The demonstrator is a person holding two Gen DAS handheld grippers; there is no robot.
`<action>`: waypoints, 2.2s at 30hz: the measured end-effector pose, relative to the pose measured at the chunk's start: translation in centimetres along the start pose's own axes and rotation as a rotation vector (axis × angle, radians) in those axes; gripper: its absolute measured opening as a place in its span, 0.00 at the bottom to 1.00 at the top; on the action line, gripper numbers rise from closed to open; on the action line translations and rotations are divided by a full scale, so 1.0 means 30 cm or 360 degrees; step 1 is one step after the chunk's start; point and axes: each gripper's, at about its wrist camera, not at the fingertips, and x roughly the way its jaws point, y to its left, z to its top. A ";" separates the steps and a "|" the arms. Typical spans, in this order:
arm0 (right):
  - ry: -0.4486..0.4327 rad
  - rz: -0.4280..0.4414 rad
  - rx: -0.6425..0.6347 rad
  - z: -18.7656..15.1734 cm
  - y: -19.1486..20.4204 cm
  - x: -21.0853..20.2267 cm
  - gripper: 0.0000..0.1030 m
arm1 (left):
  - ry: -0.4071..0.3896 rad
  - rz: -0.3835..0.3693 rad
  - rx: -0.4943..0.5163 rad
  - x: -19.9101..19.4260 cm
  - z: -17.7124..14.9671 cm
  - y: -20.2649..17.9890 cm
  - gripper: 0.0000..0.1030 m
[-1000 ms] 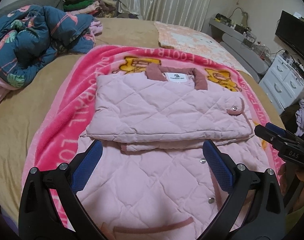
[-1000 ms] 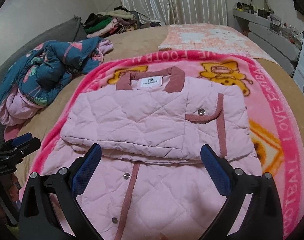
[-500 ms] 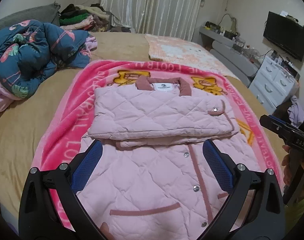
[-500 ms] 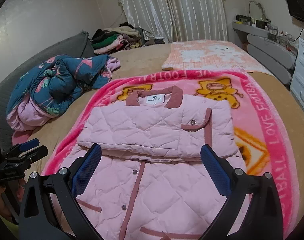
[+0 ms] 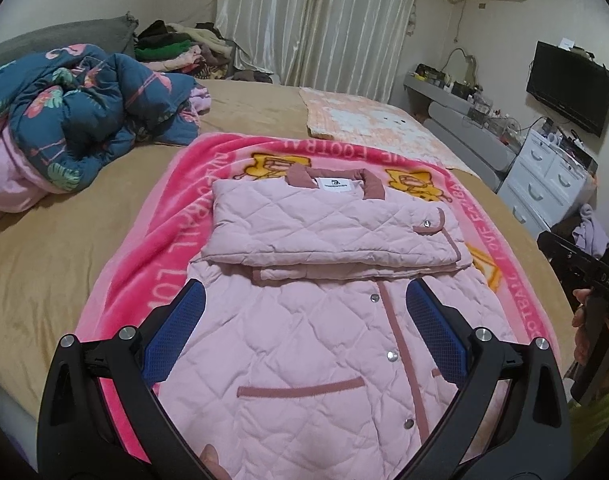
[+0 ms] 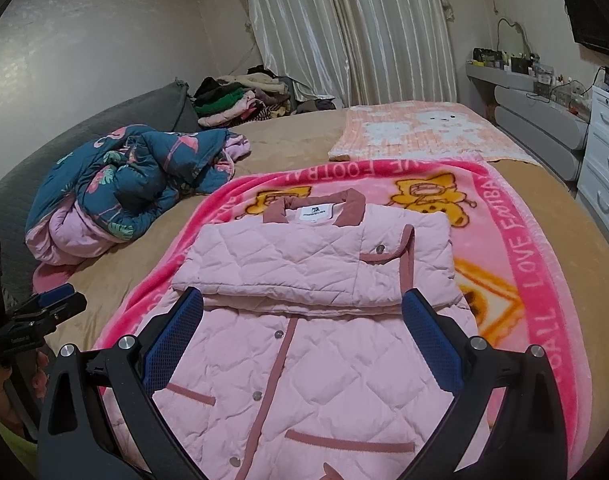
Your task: Fold large clothes
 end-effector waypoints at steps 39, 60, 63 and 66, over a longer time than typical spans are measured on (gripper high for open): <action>0.0036 -0.0143 0.0054 -0.366 -0.101 -0.196 0.96 | 0.0047 0.0074 -0.0005 -0.082 -0.336 0.119 0.91; 0.0244 -0.0216 0.0071 -0.555 -0.186 -0.153 0.96 | 0.0264 0.0169 -0.0087 0.006 -0.523 0.291 0.91; 0.0271 -0.0209 0.0070 -0.577 -0.194 -0.151 0.96 | 0.0291 0.0162 -0.0118 0.009 -0.543 0.324 0.91; 0.0299 -0.0229 0.0065 -0.602 -0.207 -0.149 0.96 | 0.0324 0.0158 -0.0141 0.008 -0.573 0.357 0.91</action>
